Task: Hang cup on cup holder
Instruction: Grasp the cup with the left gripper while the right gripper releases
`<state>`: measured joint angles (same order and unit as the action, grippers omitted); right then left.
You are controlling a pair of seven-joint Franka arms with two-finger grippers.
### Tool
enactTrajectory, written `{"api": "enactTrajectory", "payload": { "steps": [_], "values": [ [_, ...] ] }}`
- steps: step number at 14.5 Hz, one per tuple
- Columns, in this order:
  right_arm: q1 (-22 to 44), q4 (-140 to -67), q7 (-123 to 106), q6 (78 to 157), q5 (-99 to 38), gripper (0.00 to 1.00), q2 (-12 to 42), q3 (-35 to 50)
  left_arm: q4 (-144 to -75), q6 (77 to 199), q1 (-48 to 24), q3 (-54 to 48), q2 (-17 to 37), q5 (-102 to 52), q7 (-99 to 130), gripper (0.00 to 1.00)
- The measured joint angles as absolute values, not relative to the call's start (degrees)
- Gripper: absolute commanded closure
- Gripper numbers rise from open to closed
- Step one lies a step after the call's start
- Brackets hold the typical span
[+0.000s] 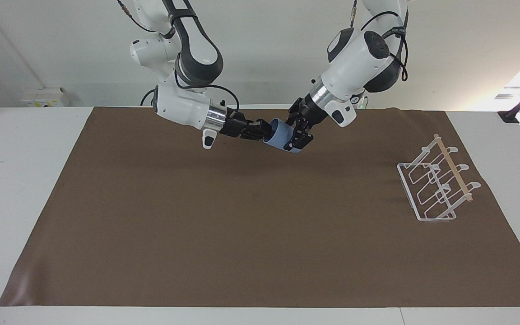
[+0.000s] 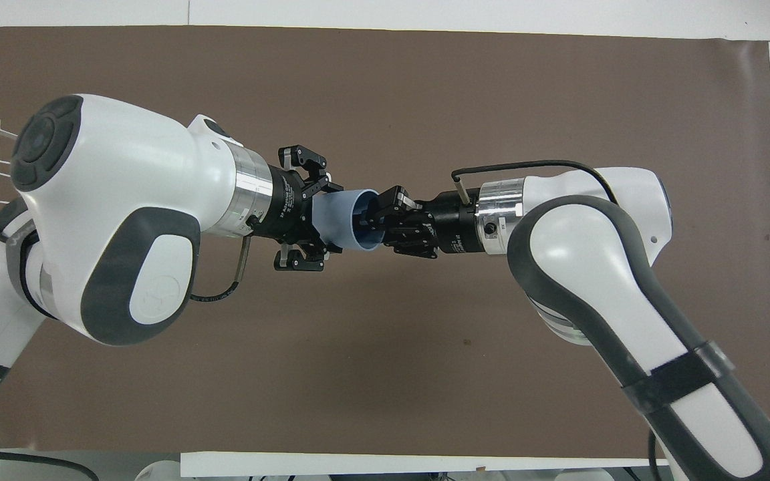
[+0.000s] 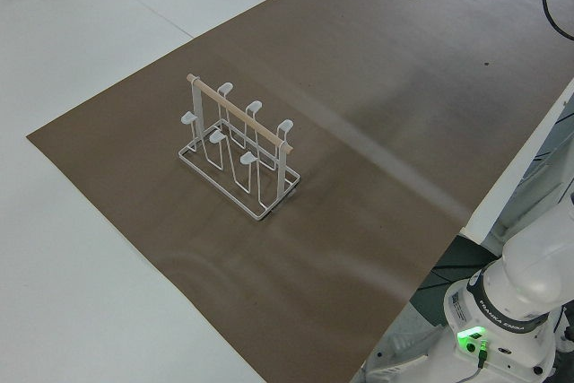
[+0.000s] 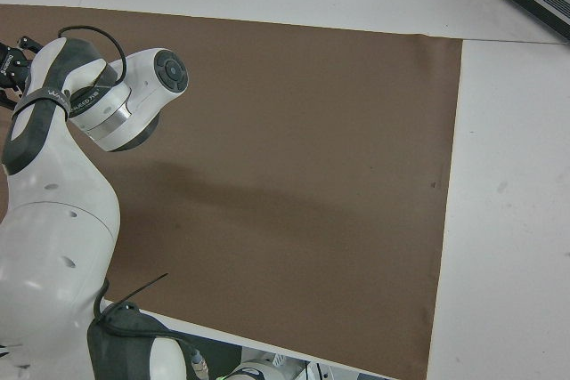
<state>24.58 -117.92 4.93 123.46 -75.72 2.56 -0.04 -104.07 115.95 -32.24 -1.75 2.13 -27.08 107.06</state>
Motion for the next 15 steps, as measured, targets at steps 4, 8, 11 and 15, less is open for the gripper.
{"api": "enactTrajectory", "payload": {
  "steps": [4,8,11,15],
  "values": [
    [20.5,-117.3,5.8,123.7,-75.3,0.01,1.4,-0.8,-102.3,113.4,-30.7,-1.3,2.1,-15.9,106.3,1.00],
    [10.2,-116.4,5.7,121.0,-61.0,0.01,-1.5,-1.4,-102.1,109.0,-28.6,-1.1,2.1,-1.9,103.7,1.00],
    [4.7,-114.1,5.7,117.9,-48.9,0.01,-2.0,-1.5,-101.8,105.1,-27.0,-1.0,2.2,12.6,103.4,1.00],
    [2.3,-111.3,5.2,116.7,-26.6,0.01,-1.4,-1.5,-102.0,97.3,-27.2,-1.3,4.3,40.6,105.6,1.00]
  ]
}}
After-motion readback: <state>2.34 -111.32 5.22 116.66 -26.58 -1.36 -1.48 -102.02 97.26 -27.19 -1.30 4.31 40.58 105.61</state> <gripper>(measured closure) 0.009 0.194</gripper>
